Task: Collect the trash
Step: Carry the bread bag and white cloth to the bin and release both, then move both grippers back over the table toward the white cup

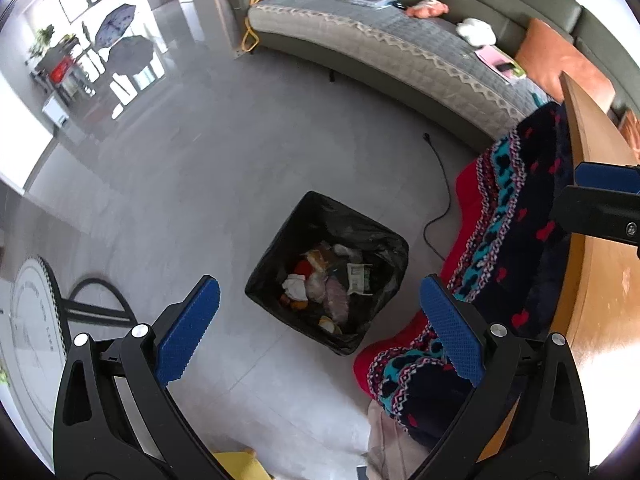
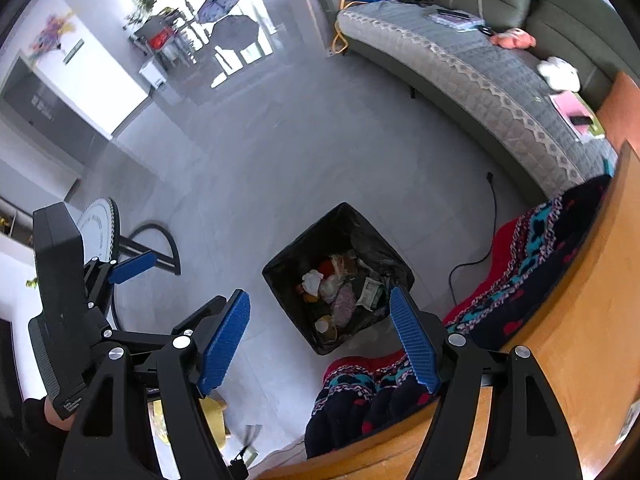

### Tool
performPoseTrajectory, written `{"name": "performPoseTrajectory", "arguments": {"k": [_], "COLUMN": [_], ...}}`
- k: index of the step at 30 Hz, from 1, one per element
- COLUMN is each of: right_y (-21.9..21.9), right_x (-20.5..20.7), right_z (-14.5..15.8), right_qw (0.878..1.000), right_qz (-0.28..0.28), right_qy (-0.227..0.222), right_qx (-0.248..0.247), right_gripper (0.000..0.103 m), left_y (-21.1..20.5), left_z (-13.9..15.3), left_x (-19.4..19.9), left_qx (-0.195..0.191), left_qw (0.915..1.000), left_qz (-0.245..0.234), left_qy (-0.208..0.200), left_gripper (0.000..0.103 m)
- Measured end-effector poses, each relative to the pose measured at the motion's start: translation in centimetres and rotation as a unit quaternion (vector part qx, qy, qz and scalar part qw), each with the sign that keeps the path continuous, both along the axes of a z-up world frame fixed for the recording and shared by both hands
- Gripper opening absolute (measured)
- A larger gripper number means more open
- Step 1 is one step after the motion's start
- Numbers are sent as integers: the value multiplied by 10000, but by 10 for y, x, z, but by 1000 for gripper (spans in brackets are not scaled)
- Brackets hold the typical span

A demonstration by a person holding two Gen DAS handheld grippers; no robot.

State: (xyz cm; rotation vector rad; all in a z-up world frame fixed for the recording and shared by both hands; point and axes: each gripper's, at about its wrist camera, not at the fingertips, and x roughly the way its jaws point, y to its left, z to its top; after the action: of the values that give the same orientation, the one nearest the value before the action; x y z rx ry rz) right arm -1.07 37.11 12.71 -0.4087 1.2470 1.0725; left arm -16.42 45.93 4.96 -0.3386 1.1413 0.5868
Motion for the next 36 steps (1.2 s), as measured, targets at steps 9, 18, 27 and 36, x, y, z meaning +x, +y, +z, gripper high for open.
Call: {"name": "performPoseTrajectory", "arguments": {"k": [9,18,27,36], "right_y": [-49,-133,-240,-350], "right_x": [23,45,57,70], "right_z": [5,9,5,5], "right_qw": [9989,9925,9767,9511], "right_qz": [-472,-1207,-2143,-3085], "right_qy": [20,71,45,-104], "right_qx": [68,179,132,129], "right_gripper": [73,73,73,73], "left_y": [-34,-101,-191,-283], "left_z": [11,21,31,37], "left_x": [30,76,125,163], "left_qx": [71,35,-74,-112], "left_qw": [9988,9914,9698,9405], "left_qz": [-463,-1293,-2410,-3369], "left_qy": [-102,-210,-381,-428], "left_gripper": [97,97,97,97]}}
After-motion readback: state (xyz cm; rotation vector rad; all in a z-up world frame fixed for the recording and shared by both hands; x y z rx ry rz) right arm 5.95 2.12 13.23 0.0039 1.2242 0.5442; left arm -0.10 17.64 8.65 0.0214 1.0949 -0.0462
